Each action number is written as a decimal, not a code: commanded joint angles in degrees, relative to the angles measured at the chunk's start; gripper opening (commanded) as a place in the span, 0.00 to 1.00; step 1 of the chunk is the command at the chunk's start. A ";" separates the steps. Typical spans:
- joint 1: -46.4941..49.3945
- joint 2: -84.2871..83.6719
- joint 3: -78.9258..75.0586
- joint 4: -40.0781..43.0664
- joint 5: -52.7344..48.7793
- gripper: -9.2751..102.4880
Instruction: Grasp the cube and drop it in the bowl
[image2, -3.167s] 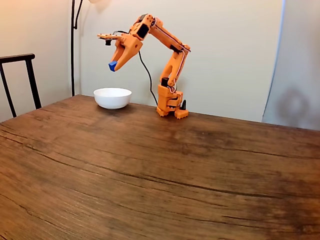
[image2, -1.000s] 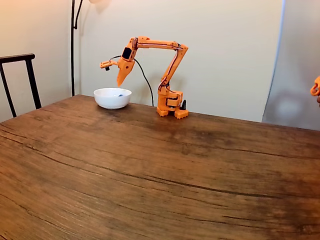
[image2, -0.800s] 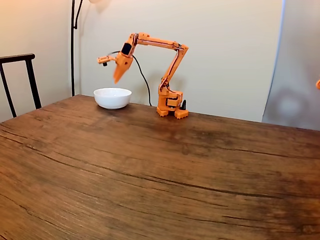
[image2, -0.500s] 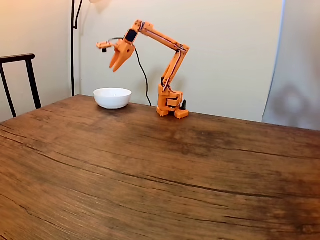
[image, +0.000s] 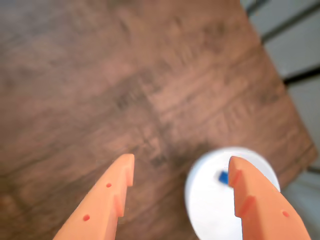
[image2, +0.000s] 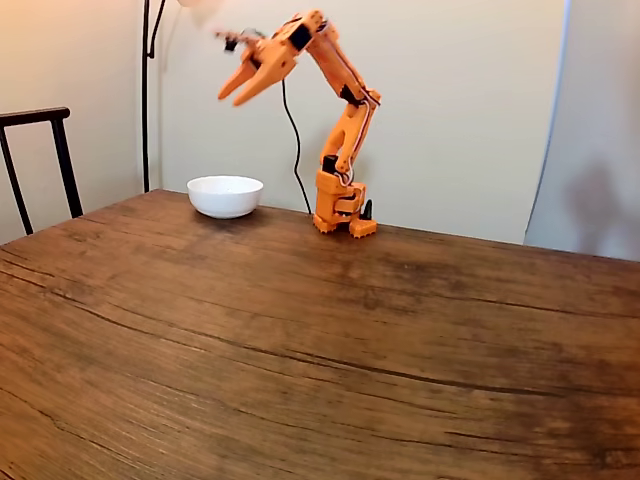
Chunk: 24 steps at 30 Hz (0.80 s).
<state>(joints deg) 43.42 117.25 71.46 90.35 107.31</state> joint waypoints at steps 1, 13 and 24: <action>-4.92 1.67 -4.48 0.18 -0.88 0.31; -29.88 1.58 -11.87 1.58 -11.43 0.31; -39.20 0.00 -4.31 -7.56 -9.40 0.31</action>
<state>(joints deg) 5.45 116.63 66.62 85.43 95.89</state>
